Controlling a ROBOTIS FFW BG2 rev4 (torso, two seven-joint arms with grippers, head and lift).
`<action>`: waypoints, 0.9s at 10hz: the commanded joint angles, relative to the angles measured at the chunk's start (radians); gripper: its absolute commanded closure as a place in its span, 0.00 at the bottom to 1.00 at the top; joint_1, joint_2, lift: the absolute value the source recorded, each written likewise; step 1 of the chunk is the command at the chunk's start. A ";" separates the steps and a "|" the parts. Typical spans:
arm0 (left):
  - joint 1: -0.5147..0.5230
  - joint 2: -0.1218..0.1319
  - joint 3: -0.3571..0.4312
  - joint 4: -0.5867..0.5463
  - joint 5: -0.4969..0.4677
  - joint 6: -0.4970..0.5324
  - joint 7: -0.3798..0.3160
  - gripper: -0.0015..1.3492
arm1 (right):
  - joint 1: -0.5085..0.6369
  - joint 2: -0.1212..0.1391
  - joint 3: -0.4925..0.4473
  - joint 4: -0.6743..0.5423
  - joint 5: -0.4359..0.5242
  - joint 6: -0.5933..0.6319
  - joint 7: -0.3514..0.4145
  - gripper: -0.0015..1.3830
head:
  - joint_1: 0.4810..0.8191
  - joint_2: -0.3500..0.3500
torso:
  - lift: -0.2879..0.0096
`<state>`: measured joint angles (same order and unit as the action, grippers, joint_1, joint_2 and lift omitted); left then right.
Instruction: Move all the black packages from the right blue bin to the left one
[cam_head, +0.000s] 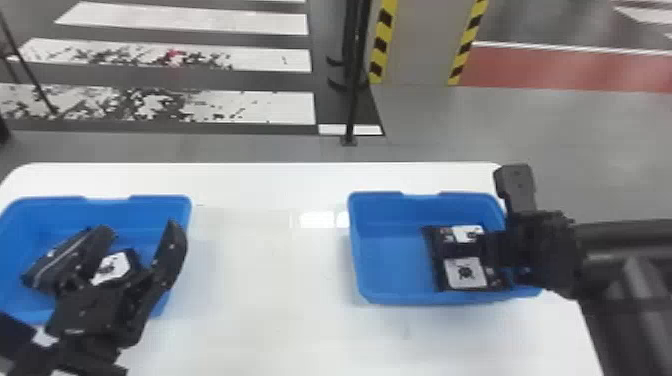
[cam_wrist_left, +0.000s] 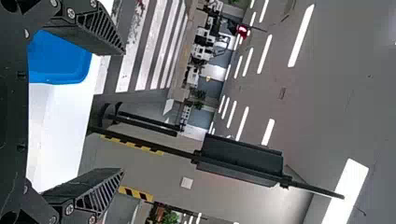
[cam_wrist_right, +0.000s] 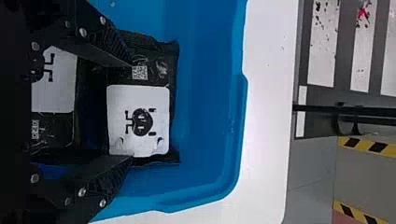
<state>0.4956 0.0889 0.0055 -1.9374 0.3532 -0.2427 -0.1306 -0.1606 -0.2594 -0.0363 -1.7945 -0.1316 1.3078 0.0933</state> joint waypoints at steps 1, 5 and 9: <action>0.003 0.000 0.002 0.005 0.008 0.000 -0.001 0.12 | 0.003 0.000 0.000 0.011 -0.032 -0.024 0.000 0.75 | 0.63 0.35 | 0.45; 0.007 -0.001 0.000 0.005 0.026 -0.013 -0.003 0.12 | 0.067 0.006 -0.020 -0.011 -0.142 -0.164 -0.012 0.84 | 0.63 0.39 | 0.45; 0.012 -0.001 -0.023 0.005 0.074 -0.099 0.000 0.13 | 0.173 0.008 -0.061 -0.065 -0.295 -0.368 0.042 0.84 | 0.63 0.44 | 0.45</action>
<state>0.5076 0.0874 -0.0134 -1.9328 0.4189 -0.3280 -0.1305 0.0012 -0.2516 -0.0955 -1.8469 -0.4161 0.9717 0.1325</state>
